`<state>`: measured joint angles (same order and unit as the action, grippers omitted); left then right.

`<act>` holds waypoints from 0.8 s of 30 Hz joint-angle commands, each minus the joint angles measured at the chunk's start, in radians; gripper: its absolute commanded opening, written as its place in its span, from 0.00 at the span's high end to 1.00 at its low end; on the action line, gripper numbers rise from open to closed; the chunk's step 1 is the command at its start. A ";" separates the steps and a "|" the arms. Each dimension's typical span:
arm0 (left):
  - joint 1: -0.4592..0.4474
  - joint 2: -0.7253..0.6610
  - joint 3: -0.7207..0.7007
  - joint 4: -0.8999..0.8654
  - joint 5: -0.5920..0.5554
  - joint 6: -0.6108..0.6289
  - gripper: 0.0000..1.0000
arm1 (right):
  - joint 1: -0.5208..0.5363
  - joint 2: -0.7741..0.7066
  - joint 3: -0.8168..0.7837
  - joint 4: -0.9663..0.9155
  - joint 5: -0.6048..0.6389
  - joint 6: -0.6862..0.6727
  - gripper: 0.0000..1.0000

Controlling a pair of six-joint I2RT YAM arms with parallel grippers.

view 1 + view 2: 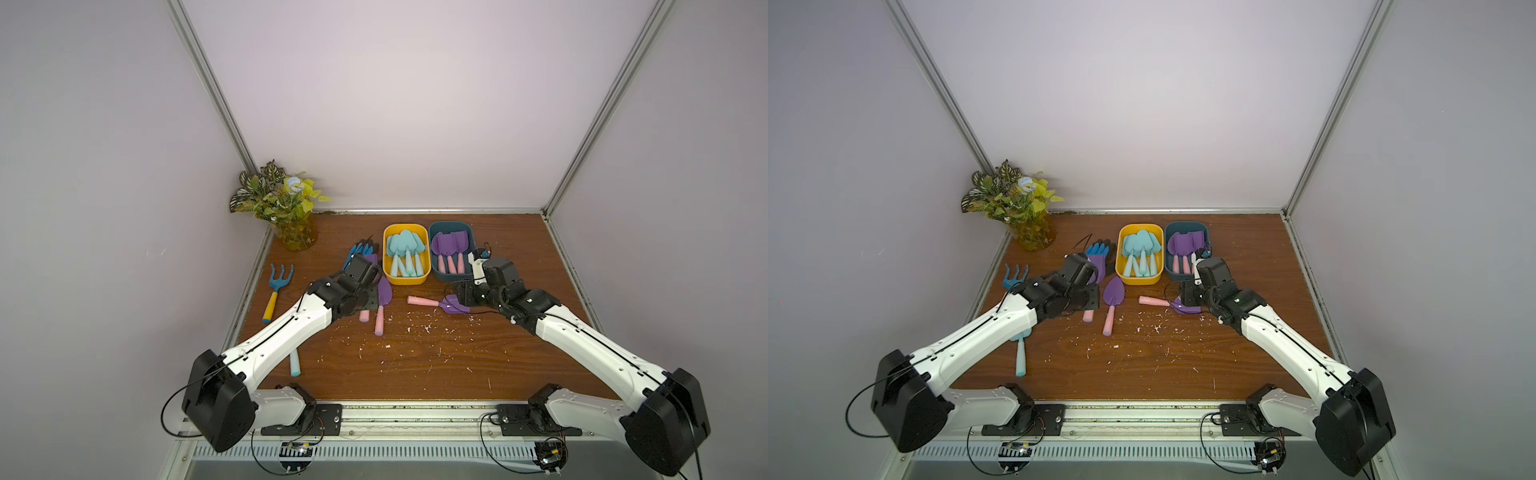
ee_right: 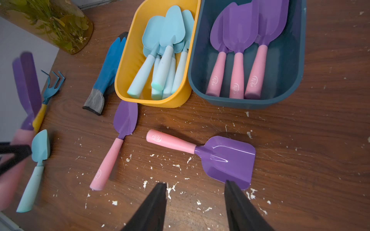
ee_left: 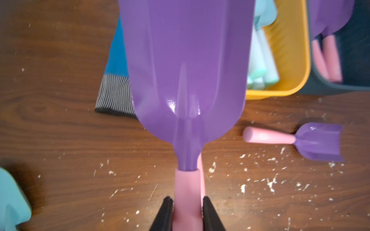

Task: Sort the small shovels by color and place them into the storage box
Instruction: Pick up the shovel from the center of the board, then place the shovel in the storage box.

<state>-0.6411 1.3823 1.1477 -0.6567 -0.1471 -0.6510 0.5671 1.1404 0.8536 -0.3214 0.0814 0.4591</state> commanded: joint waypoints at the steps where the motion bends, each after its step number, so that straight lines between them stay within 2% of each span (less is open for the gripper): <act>1: -0.043 0.110 0.165 -0.015 -0.022 0.023 0.95 | -0.004 -0.060 -0.006 -0.065 0.113 -0.036 0.46; 4: -0.079 0.256 0.384 -0.056 -0.042 0.040 0.95 | -0.005 -0.090 -0.007 -0.149 0.196 -0.069 0.46; 7: -0.109 0.406 0.596 -0.092 -0.048 0.054 0.95 | -0.008 -0.132 -0.018 -0.206 0.225 -0.090 0.45; 10: -0.130 0.544 0.781 -0.103 -0.043 0.056 0.95 | -0.011 -0.183 -0.050 -0.222 0.213 -0.075 0.44; 13: -0.155 0.670 0.950 -0.101 -0.046 0.053 0.95 | -0.012 -0.224 -0.107 -0.212 0.137 -0.043 0.44; 17: -0.172 0.846 1.178 -0.101 -0.005 0.044 0.95 | -0.011 -0.265 -0.150 -0.240 0.110 -0.019 0.44; 21: -0.175 0.975 1.319 -0.099 0.000 0.028 0.95 | -0.010 -0.313 -0.127 -0.266 0.118 -0.001 0.44; 24: -0.175 1.037 1.371 -0.096 -0.020 0.025 0.96 | -0.012 -0.344 -0.123 -0.282 0.140 0.020 0.45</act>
<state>-0.8070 2.3898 2.4657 -0.7403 -0.1516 -0.6209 0.5594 0.8288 0.6945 -0.5819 0.2047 0.4431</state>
